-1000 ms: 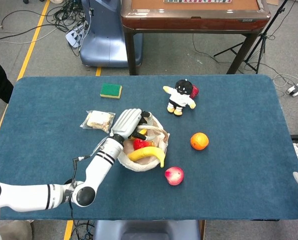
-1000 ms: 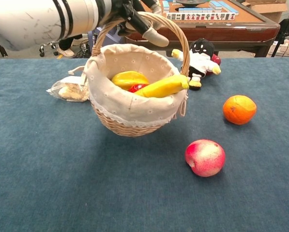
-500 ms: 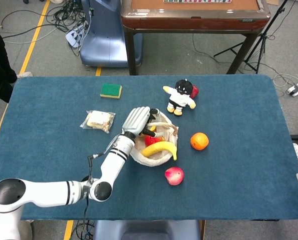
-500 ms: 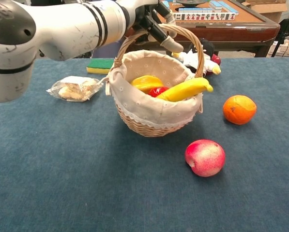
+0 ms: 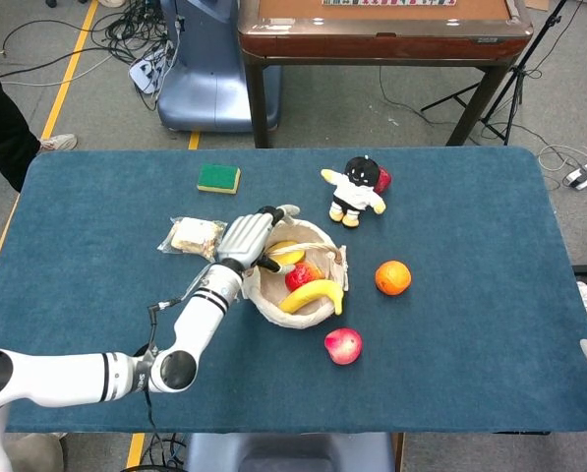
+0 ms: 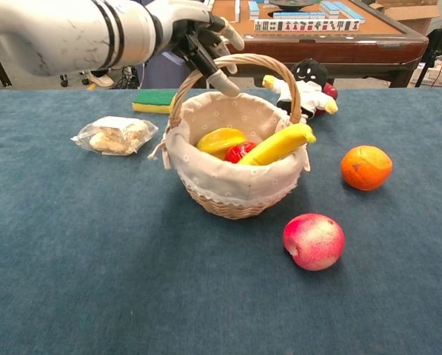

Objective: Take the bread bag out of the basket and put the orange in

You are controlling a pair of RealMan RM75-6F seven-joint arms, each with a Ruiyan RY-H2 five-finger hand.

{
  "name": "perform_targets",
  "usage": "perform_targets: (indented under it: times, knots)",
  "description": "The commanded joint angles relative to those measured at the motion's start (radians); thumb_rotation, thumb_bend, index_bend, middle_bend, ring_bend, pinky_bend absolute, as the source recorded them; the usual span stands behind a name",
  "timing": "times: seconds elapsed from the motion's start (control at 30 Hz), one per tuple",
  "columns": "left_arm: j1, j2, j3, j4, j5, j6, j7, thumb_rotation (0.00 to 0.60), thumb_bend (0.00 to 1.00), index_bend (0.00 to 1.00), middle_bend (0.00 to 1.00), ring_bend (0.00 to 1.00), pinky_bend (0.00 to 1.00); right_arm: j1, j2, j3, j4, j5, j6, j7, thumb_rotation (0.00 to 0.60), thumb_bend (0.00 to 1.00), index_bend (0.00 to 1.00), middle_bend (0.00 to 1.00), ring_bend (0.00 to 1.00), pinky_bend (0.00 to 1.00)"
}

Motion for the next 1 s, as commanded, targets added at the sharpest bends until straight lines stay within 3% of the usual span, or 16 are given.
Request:
perform_targets:
  times: [0.03,0.53,1.0]
  knots:
    - [0.042,0.062,0.022,-0.073,0.023,0.012,-0.004,0.600,0.13,0.13,0.19,0.10,0.29,0.002,-0.001,0.001,0.000,0.000,-0.002,0.000,0.600,0.26,0.20,0.21,0.15,0.36]
    - [0.310,0.289,0.129,-0.253,0.336,0.175,-0.149,0.600,0.14,0.11,0.18,0.08,0.22,0.038,-0.012,0.003,0.012,-0.027,-0.040,-0.001,0.600,0.26,0.20,0.21,0.15,0.36]
    - [0.601,0.443,0.270,-0.218,0.634,0.359,-0.309,0.600,0.13,0.12,0.18,0.08,0.22,0.102,-0.008,-0.002,0.008,-0.068,-0.115,-0.025,0.600,0.25,0.20,0.21,0.15,0.36]
